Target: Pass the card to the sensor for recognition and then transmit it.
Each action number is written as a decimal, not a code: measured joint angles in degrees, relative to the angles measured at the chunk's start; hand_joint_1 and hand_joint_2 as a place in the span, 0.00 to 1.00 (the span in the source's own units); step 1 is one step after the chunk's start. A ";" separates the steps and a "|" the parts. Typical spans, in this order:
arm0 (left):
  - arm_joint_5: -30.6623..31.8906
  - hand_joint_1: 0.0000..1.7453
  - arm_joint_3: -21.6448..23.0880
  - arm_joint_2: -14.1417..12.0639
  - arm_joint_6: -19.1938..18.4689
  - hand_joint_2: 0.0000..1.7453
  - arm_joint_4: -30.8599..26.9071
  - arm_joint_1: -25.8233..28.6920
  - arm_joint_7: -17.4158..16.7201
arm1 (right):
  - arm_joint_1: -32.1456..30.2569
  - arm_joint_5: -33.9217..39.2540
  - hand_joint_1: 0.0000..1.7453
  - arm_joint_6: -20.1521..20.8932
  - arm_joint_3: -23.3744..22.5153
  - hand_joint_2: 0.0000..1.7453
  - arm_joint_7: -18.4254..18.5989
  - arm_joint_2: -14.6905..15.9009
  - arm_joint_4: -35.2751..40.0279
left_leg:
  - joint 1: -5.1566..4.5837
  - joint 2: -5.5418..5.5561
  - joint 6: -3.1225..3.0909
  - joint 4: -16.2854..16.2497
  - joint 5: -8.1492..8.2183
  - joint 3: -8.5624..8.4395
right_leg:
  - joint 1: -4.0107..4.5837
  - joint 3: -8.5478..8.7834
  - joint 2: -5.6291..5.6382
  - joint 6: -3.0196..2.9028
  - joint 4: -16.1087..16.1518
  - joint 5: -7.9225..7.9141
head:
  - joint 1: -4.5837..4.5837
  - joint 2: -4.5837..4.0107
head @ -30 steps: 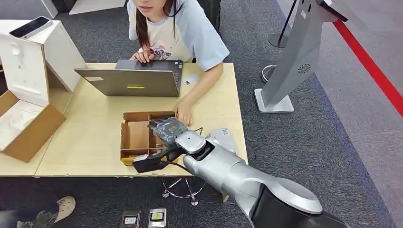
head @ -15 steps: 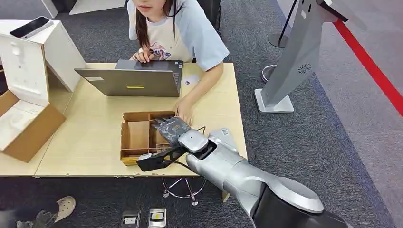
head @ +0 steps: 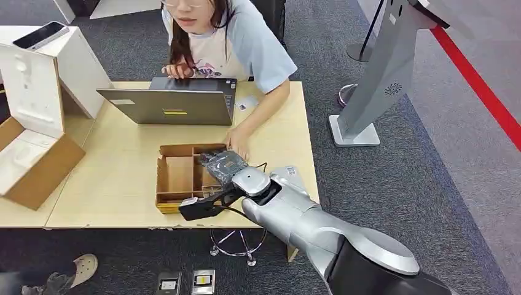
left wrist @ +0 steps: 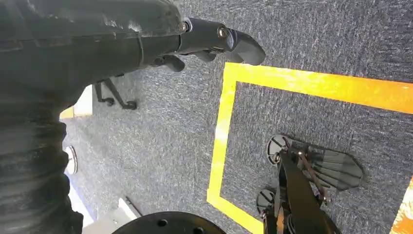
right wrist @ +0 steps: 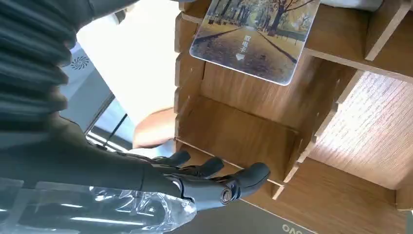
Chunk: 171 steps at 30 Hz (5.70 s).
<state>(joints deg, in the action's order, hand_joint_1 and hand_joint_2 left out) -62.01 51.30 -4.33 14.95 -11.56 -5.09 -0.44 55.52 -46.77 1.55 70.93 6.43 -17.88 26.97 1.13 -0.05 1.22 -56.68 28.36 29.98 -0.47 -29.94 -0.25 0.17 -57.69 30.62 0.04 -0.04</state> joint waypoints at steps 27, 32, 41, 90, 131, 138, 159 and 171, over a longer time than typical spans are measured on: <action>-0.87 0.00 0.02 0.00 0.22 1.00 0.00 0.00 -0.02 | -0.11 0.59 1.00 1.38 0.00 1.00 0.07 -1.05 -0.20 | 0.00 -0.01 -0.01 0.00 -0.04 -0.03 | 0.00 0.02 0.01 -0.02 -0.01 -0.02 | 0.00 0.00; -1.03 0.00 0.02 0.00 0.39 1.00 0.00 -0.01 -0.02 | -0.16 0.68 0.95 1.38 0.00 1.00 0.04 -1.36 -0.24 | 0.00 -0.03 0.00 0.00 -0.04 -0.03 | 0.00 0.01 0.04 -0.02 -0.01 -0.03 | 0.00 0.00; -0.85 0.00 0.02 0.00 0.31 1.00 0.00 -0.01 -0.02 | -0.33 0.83 0.00 1.18 0.00 1.00 0.02 -1.46 -0.48 | 0.00 -0.02 0.00 0.00 -0.04 -0.03 | 0.00 0.01 0.03 -0.02 -0.01 -0.03 | 0.00 0.00; -0.39 0.00 0.02 0.00 -0.09 1.00 0.00 -0.02 0.00 | -1.41 1.73 1.00 1.46 0.02 1.00 1.81 -1.95 -0.61 | 0.00 -0.02 0.00 0.00 -0.05 -0.02 | 0.00 0.01 0.03 -0.02 -0.02 -0.03 | 0.00 0.00; -0.02 0.00 0.02 0.00 0.02 1.00 0.00 -0.01 1.14 | 2.54 0.41 1.00 -10.93 -2.25 1.00 2.49 -1.79 4.70 | 0.00 -0.02 0.01 0.00 -0.06 -0.03 | 0.00 0.00 0.03 -0.02 -0.05 -0.04 | 0.00 0.00; 0.37 0.00 0.11 0.00 -0.09 1.00 0.00 -0.01 1.16 | 2.53 -1.22 0.91 -10.99 -4.94 1.00 3.74 -0.15 9.99 | 0.00 -0.02 0.01 0.00 -0.06 -0.03 | 0.00 0.00 0.04 -0.02 -0.05 -0.04 | 0.00 0.00; -0.61 0.00 0.66 0.00 0.33 1.00 0.00 -0.03 1.12 | -0.77 -0.35 0.00 2.27 -5.70 1.00 2.38 0.04 12.31 | 0.00 -0.01 0.01 0.00 -0.06 -0.02 | 0.00 0.00 0.03 -0.02 -0.07 -0.04 | 0.02 0.00; -1.53 0.00 0.66 0.11 0.85 1.00 0.00 -0.03 1.11 | -0.85 0.11 0.00 2.82 -4.90 1.00 1.81 -1.18 11.52 | 0.00 -0.01 0.01 0.00 -0.06 -0.02 | 0.00 -0.01 0.03 -0.02 -0.07 -0.04 | 0.00 0.00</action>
<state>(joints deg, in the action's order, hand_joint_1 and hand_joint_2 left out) -63.54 51.95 -4.22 15.80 -11.56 -5.12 0.68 54.67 -46.66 4.37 66.03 8.24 -19.06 38.49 1.13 -0.07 1.23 -56.68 28.30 29.97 -0.46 -29.94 -0.22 0.15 -57.76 30.58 0.04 -0.04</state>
